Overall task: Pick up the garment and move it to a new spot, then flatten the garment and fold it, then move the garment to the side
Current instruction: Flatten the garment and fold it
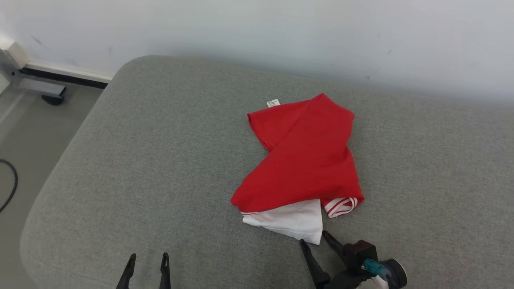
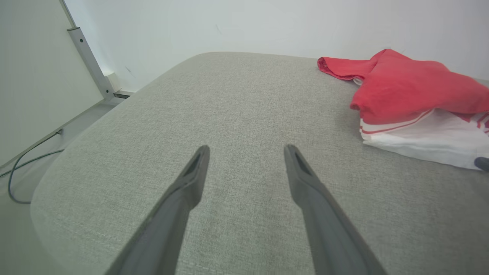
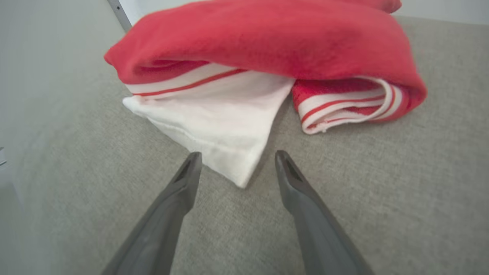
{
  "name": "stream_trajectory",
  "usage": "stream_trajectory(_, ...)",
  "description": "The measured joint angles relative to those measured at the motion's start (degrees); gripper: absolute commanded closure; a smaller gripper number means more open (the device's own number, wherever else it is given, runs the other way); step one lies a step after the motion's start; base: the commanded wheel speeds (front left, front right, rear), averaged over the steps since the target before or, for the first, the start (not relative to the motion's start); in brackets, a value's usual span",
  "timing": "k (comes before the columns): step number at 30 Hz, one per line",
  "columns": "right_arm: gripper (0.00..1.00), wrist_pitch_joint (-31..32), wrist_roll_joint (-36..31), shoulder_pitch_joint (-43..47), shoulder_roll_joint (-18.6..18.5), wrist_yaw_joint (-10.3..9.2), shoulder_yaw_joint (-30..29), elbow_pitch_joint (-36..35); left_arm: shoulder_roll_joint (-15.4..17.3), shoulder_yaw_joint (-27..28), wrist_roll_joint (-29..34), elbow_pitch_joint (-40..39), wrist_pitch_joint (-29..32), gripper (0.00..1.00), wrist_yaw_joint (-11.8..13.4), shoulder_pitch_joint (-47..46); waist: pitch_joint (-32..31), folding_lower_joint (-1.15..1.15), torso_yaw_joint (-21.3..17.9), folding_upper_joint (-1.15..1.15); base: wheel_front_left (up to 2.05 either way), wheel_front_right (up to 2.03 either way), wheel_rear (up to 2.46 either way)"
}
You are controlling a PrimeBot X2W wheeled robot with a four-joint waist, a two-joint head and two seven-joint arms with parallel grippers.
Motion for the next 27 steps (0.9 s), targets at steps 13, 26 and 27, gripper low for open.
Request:
stream_trajectory(13, 1.0, 0.0, 5.7, -3.8, 0.0, 0.0, 1.9, -9.9, 0.0, 0.3, -0.6, -0.1, 0.0, 0.0, 0.6, -1.1, 1.6, 0.0, -0.2, 0.0, 0.0, 0.0, 0.0)
stream_trajectory(26, 1.0, 0.0, 7.7, -4.6, 0.0, 0.0, -24.6, -26.2, -0.1, 1.2, -0.2, 1.2, 0.0, 0.0, -0.5, -0.5, -2.3, 0.0, -6.6, 0.0, 0.0, 0.0, 0.0)
stream_trajectory(27, 1.0, 0.0, 7.0, -3.8, -0.1, 0.0, -26.9, -25.1, 0.0, 1.3, -0.1, 1.3, 0.0, 0.0, -0.5, -0.3, -2.7, 0.0, -7.1, 0.0, 0.0, 0.0, 0.0)
